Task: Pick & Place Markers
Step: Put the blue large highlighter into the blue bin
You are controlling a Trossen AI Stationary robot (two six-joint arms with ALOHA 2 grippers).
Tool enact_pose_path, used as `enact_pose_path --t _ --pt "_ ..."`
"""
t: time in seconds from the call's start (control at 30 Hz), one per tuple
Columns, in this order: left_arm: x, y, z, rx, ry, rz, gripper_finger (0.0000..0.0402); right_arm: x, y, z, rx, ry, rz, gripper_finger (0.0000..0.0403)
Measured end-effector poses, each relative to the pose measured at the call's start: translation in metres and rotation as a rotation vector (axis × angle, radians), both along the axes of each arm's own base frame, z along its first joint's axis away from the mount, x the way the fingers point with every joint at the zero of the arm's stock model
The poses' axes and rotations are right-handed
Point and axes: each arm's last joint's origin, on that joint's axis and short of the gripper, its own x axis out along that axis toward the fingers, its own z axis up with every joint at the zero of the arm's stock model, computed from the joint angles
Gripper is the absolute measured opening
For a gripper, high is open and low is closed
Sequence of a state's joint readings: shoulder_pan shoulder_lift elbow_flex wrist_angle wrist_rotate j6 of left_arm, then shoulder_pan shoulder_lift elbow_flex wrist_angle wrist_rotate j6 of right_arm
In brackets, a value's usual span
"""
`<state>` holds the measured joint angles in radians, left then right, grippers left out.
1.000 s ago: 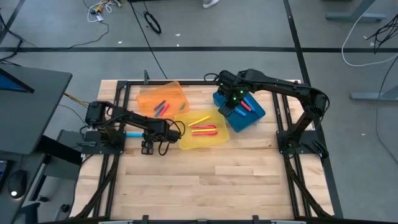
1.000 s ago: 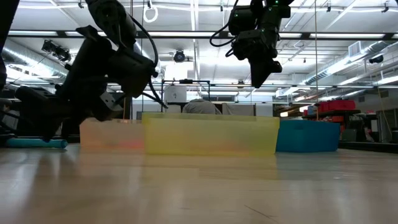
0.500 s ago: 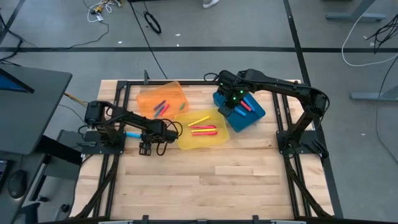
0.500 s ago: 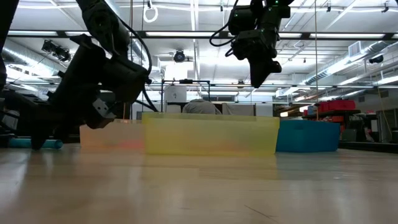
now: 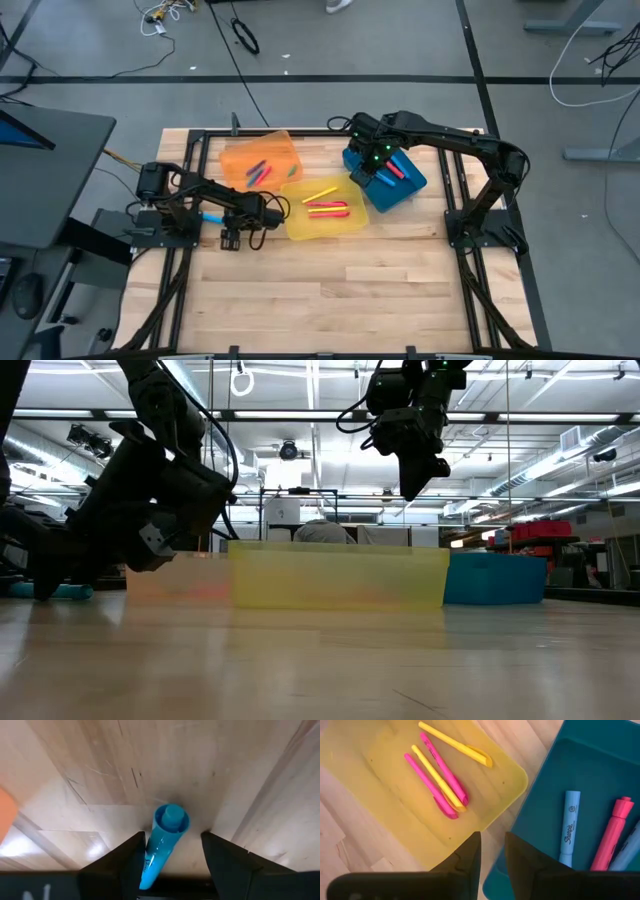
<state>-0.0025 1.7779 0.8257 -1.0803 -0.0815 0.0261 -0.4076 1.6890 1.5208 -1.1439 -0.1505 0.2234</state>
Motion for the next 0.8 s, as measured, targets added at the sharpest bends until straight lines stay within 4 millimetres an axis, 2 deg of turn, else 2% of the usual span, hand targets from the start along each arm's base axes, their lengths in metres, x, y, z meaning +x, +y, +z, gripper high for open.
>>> enact_pose_path --t 0.57,0.8 --pt "0.0007 -0.0016 -0.0005 -0.053 -0.007 0.017 0.0207 -0.0001 0.0000 0.0000 0.001 0.001 -0.001 0.0087" --pt "0.0010 -0.0022 -0.0007 -0.058 -0.008 0.017 0.0174 -0.0003 0.0001 -0.0001 0.002 0.004 -0.003 0.0087"
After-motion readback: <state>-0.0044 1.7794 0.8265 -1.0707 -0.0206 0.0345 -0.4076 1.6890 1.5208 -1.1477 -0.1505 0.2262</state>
